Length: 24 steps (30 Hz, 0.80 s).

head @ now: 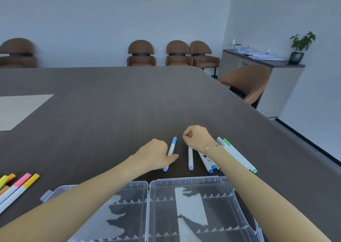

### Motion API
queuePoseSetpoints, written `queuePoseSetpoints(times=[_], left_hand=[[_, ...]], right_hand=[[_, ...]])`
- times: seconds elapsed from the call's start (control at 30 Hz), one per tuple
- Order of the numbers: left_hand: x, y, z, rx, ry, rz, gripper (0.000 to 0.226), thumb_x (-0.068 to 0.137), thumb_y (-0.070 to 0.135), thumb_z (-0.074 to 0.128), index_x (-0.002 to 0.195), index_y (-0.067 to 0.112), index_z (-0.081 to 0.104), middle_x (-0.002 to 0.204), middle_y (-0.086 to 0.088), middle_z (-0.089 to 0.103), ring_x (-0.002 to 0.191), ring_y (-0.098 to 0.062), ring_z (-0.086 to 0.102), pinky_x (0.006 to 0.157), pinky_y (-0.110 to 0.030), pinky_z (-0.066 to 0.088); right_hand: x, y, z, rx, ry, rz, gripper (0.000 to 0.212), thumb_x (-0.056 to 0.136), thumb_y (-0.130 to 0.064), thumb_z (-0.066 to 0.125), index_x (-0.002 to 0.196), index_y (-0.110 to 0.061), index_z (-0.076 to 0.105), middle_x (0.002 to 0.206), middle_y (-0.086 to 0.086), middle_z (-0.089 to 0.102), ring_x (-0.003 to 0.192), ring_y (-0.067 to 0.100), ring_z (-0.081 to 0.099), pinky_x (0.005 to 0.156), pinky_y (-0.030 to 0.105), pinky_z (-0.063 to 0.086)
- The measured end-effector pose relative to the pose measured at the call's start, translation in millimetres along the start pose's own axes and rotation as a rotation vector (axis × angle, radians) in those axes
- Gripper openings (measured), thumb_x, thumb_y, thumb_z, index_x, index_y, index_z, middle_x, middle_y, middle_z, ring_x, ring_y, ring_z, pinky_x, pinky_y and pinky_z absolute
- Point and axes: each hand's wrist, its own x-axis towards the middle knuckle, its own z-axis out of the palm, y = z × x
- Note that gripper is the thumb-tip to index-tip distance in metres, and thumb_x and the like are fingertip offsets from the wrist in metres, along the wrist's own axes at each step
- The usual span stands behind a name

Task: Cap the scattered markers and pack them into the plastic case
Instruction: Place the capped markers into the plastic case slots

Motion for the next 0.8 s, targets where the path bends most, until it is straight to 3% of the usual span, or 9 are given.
queuePoseSetpoints(times=[0.17, 0.33, 0.43, 0.6, 0.8], left_hand=[[-37.9, -23.0, -28.3, -0.089, 0.111, -0.034, 0.041, 0.094, 0.042, 0.046, 0.075, 0.008, 0.056, 0.062, -0.004, 0.052, 0.052, -0.014, 0.045, 0.051, -0.023, 0.036], [-107.2, -110.4, -65.6, -0.112, 0.268, -0.173, 0.041, 0.095, 0.033, 0.045, 0.081, -0.002, 0.061, 0.076, -0.015, 0.066, 0.063, -0.026, 0.057, 0.059, -0.029, 0.045], [-152.1, -163.6, -80.6, -0.127, 0.326, -0.302, 0.035, 0.093, 0.03, 0.045, 0.082, 0.004, 0.065, 0.079, -0.01, 0.068, 0.074, -0.024, 0.063, 0.069, -0.031, 0.052], [-214.7, -228.8, -91.3, -0.182, 0.369, -0.435, 0.027, 0.092, 0.031, 0.049, 0.081, 0.013, 0.066, 0.076, 0.003, 0.065, 0.053, -0.006, 0.047, 0.052, -0.018, 0.037], [-241.2, -279.7, -83.9, -0.174, 0.374, -0.504, 0.014, 0.086, 0.032, 0.058, 0.081, 0.019, 0.062, 0.077, 0.006, 0.058, 0.058, -0.005, 0.05, 0.05, -0.016, 0.037]], right_hand=[[-13.7, -0.5, -10.0, -0.059, -0.029, -0.031, 0.02, 0.091, -0.009, 0.05, 0.099, -0.007, 0.068, 0.094, 0.004, 0.066, 0.087, 0.017, 0.062, 0.075, 0.022, 0.047], [-34.4, -37.9, -9.2, -0.056, -0.066, -0.129, 0.019, 0.089, -0.006, 0.051, 0.087, -0.016, 0.067, 0.086, 0.002, 0.069, 0.087, 0.02, 0.064, 0.079, 0.024, 0.044], [-44.9, -75.5, 0.8, -0.067, -0.078, -0.215, 0.022, 0.089, -0.005, 0.05, 0.087, -0.018, 0.068, 0.082, -0.001, 0.07, 0.084, 0.017, 0.064, 0.074, 0.021, 0.04], [-71.4, -143.0, 29.4, 0.02, -0.136, -0.332, 0.023, 0.092, -0.012, 0.048, 0.088, -0.023, 0.067, 0.079, -0.009, 0.068, 0.08, 0.006, 0.063, 0.064, 0.007, 0.039], [-113.2, -201.6, 82.7, -0.001, -0.229, -0.468, 0.021, 0.091, -0.017, 0.05, 0.091, -0.024, 0.07, 0.087, -0.012, 0.067, 0.079, 0.002, 0.061, 0.059, 0.005, 0.04]])
